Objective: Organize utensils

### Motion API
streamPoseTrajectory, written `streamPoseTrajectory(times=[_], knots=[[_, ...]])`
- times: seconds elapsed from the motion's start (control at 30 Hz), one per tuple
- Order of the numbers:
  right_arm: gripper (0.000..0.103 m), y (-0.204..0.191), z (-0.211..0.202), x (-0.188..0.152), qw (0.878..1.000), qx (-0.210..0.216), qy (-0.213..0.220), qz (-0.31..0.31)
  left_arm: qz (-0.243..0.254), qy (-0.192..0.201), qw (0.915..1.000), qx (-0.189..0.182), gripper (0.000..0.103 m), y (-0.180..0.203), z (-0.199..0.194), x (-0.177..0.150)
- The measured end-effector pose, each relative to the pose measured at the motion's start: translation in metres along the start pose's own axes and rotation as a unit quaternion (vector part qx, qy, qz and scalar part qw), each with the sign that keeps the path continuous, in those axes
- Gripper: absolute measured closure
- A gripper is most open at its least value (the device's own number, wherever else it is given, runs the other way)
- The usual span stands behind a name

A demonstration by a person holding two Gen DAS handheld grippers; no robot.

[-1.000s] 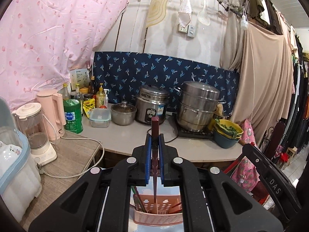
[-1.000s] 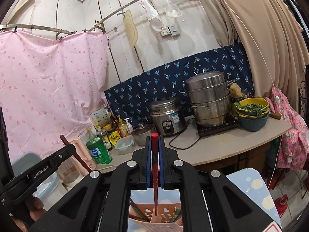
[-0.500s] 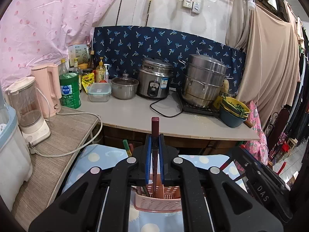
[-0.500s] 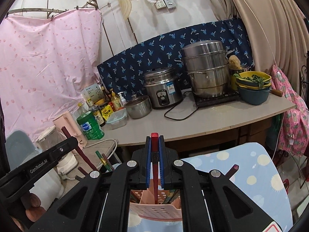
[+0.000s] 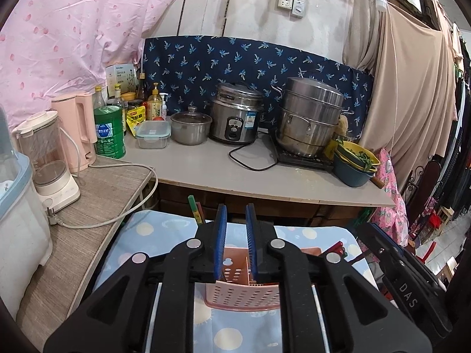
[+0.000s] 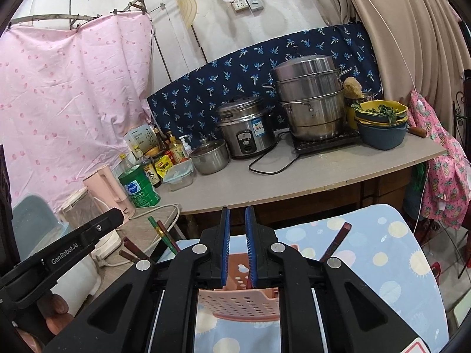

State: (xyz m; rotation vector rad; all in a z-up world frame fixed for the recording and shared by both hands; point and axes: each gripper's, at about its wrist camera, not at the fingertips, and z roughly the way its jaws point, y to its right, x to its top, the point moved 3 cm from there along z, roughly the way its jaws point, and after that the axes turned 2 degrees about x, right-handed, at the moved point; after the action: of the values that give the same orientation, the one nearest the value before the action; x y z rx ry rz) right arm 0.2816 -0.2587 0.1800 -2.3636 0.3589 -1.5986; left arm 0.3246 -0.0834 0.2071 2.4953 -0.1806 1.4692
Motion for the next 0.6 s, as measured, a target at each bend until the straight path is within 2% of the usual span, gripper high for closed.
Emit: streamPoseTrajectory(times=[0.17, 0.6], knots=[[0.088, 0.001, -0.016, -0.006, 1.0, 0.004, 0.0, 0.004, 0.002, -0.001, 1.0, 0.005, 0.085, -0.002, -0.013, -0.009], [0.086, -0.004, -0.046, -0.05, 0.999, 0.008, -0.031, -0.002, 0.015, -0.025, 0.9995, 0.008, 0.084, 0.002, -0.035, -0.051]])
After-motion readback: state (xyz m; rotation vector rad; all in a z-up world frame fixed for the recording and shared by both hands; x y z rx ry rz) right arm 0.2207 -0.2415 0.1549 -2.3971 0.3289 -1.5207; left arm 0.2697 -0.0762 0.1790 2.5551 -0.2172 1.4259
